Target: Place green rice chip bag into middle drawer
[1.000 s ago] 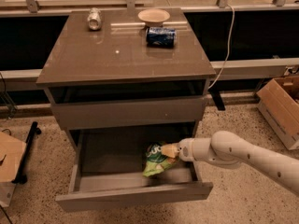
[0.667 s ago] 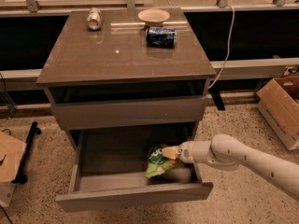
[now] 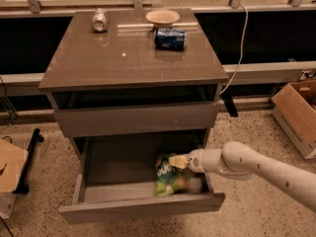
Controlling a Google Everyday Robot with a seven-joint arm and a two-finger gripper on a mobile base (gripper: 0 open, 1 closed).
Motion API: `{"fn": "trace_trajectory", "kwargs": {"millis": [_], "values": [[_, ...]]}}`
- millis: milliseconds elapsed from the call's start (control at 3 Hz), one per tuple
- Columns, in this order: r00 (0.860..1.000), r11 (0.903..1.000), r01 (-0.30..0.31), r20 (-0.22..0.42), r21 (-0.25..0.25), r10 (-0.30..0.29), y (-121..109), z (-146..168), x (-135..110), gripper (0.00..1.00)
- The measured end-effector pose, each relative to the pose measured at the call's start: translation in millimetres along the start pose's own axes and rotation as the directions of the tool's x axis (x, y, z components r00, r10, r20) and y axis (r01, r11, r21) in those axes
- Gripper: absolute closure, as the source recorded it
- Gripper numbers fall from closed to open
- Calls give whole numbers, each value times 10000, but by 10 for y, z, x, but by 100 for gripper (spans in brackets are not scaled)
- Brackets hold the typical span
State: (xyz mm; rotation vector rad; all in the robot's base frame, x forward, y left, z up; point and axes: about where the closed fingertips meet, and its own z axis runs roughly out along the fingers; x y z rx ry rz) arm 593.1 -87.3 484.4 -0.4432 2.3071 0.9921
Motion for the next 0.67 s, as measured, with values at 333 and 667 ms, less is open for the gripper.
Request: {"fn": "trace_trajectory", "kwargs": {"millis": [333, 667], "values": [[10000, 10000, 5, -21, -33, -5, 14, 19, 5, 4], [10000, 10000, 7, -29, -47, -7, 20, 26, 7, 0]]}}
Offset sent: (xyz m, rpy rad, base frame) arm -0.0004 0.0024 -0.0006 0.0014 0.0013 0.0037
